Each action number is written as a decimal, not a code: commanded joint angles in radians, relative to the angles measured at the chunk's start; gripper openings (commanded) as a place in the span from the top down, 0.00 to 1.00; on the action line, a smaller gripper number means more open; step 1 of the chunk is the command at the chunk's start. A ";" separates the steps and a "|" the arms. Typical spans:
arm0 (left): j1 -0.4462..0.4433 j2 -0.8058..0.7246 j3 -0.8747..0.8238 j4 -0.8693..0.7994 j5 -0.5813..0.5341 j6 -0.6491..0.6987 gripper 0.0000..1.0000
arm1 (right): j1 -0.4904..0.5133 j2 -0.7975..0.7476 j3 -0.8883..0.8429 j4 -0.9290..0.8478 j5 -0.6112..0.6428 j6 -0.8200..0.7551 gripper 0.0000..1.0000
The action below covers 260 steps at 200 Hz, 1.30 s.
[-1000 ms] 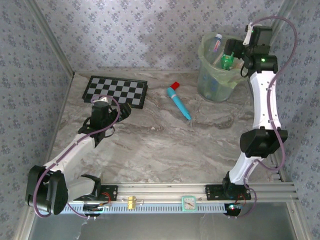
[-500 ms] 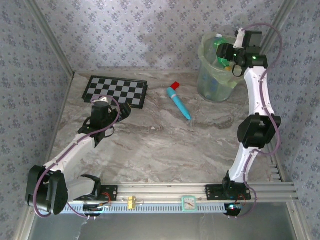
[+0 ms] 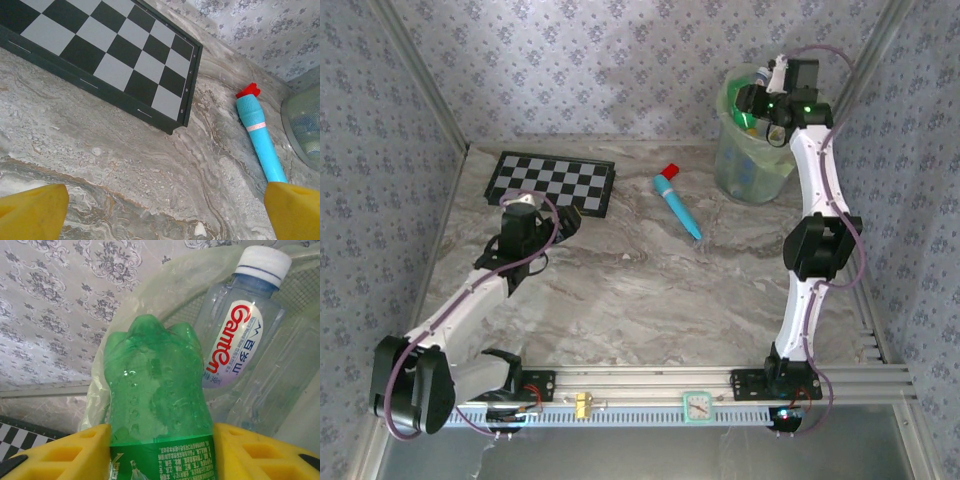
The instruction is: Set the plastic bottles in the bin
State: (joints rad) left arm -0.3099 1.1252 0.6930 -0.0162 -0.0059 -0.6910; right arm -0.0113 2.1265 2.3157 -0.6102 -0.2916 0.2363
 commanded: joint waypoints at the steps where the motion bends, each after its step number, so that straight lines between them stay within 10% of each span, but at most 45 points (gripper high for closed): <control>1: -0.003 -0.021 -0.001 -0.007 -0.016 0.018 0.00 | 0.015 -0.036 -0.060 -0.069 0.055 -0.062 0.45; 40: -0.001 -0.025 0.003 -0.013 -0.017 0.023 0.00 | 0.016 -0.129 -0.127 -0.009 0.132 -0.063 0.36; 90: 0.056 -0.053 0.017 -0.057 -0.048 0.064 0.00 | 0.012 -0.325 -0.196 -0.001 0.199 -0.098 0.00; 204: 0.199 0.037 -0.060 0.074 -0.431 0.326 0.01 | 0.104 -1.140 -1.452 0.335 0.409 -0.043 0.00; 260: 0.198 0.122 -0.105 0.197 -0.546 0.431 0.03 | 0.115 -1.104 -1.791 0.625 0.557 -0.068 0.00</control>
State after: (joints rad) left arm -0.1131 1.2240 0.5819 0.0963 -0.4652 -0.3386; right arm 0.0971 0.9840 0.5838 -0.1963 0.1562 0.1799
